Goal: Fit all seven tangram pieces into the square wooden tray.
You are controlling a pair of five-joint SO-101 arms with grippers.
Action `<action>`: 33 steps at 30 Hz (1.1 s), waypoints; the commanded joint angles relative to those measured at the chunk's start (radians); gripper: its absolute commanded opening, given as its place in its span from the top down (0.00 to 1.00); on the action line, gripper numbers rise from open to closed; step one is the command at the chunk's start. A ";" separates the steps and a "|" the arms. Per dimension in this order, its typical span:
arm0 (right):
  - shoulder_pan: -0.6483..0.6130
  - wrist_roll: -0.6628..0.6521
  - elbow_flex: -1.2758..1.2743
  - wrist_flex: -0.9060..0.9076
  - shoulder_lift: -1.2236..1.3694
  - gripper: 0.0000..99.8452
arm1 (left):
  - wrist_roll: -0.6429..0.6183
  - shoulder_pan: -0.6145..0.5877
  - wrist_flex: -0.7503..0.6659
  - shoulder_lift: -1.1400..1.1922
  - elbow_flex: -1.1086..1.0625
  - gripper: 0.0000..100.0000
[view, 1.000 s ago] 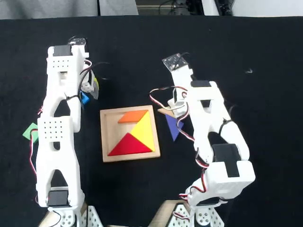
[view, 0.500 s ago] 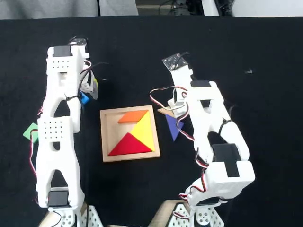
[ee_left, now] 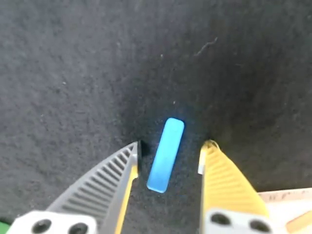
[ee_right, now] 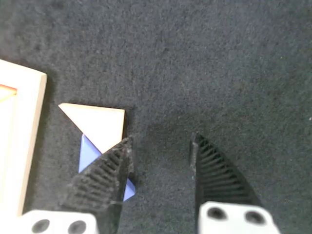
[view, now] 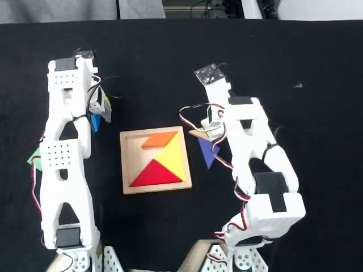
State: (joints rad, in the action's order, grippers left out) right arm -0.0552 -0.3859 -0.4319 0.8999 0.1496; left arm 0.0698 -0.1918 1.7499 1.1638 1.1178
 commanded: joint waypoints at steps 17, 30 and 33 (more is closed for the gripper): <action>0.009 -0.008 0.002 -0.012 -0.004 0.81 | -0.043 0.021 0.011 -0.080 -0.008 0.90; 0.009 -0.008 0.002 -0.012 -0.004 0.81 | -0.153 0.019 0.012 -0.112 -0.064 0.90; 0.009 -0.008 0.002 -0.012 -0.004 0.81 | -0.149 0.024 0.012 -0.166 -0.081 0.97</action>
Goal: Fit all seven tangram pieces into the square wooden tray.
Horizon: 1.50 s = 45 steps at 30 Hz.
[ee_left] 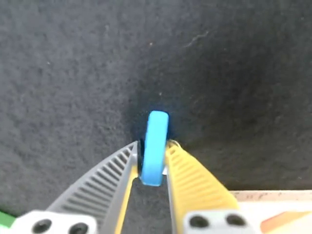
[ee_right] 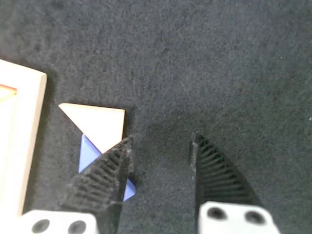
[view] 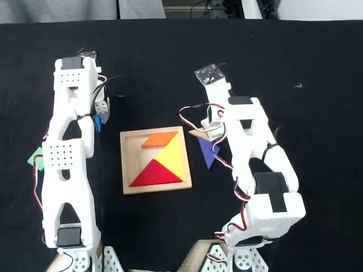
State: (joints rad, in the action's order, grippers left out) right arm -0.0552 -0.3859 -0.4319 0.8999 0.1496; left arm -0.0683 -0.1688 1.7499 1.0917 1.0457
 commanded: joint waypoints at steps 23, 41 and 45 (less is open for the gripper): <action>0.014 -0.008 0.002 -0.012 -0.004 0.81 | -0.265 0.335 -0.190 -1.114 -1.129 0.97; 0.014 -0.008 0.012 -0.015 0.025 0.81 | -0.420 0.441 -0.471 -1.045 -1.498 0.97; 0.014 -0.008 0.033 -0.014 0.050 0.81 | -0.420 0.441 -0.549 -1.039 -1.550 0.97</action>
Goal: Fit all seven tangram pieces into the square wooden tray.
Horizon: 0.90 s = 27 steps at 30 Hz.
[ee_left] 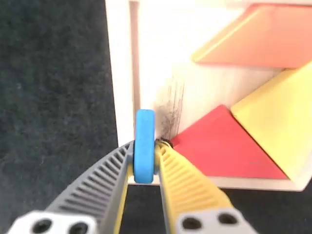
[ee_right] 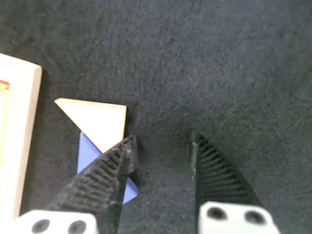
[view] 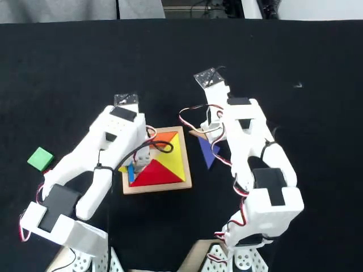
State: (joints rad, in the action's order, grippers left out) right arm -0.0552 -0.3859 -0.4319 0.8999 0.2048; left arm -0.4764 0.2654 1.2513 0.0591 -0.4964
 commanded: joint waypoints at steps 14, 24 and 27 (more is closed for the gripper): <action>0.014 -0.008 0.033 -0.014 -0.005 0.81 | -0.005 0.007 -0.044 -0.015 -0.028 0.97; 0.014 -0.008 0.033 -0.011 -0.007 0.81 | -0.005 -0.036 -0.040 -0.017 -0.031 0.92; 0.014 -0.008 0.033 -0.011 -0.005 0.81 | -0.005 -0.038 -0.040 -0.015 -0.031 0.86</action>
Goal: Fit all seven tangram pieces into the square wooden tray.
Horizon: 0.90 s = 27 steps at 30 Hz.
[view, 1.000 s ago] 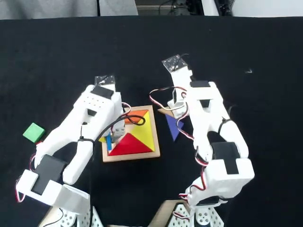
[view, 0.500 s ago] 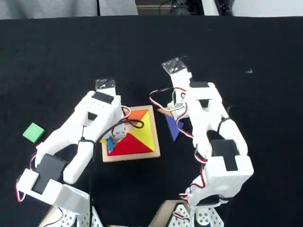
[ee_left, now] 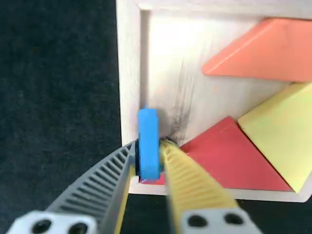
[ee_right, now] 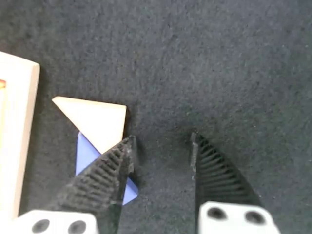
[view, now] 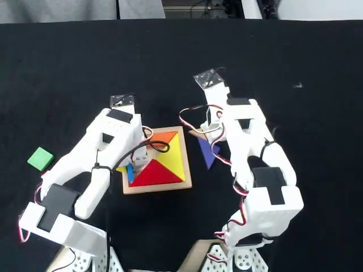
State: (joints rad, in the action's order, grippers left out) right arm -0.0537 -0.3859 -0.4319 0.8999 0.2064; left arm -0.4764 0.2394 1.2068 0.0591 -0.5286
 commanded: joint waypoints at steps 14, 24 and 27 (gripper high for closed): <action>0.012 -0.008 0.033 -0.011 -0.007 0.81 | 0.074 0.001 0.003 -0.114 0.002 0.90; 0.012 -0.008 0.033 -0.011 -0.008 0.81 | 0.072 0.062 -0.005 -0.063 0.010 0.88; 0.012 -0.008 0.033 -0.011 -0.008 0.81 | 0.072 0.065 -0.008 -0.052 0.022 0.88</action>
State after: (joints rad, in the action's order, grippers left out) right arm -0.0537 -0.3859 -0.4319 0.8999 0.2064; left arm -0.4104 0.2931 1.2068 0.0100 -0.5286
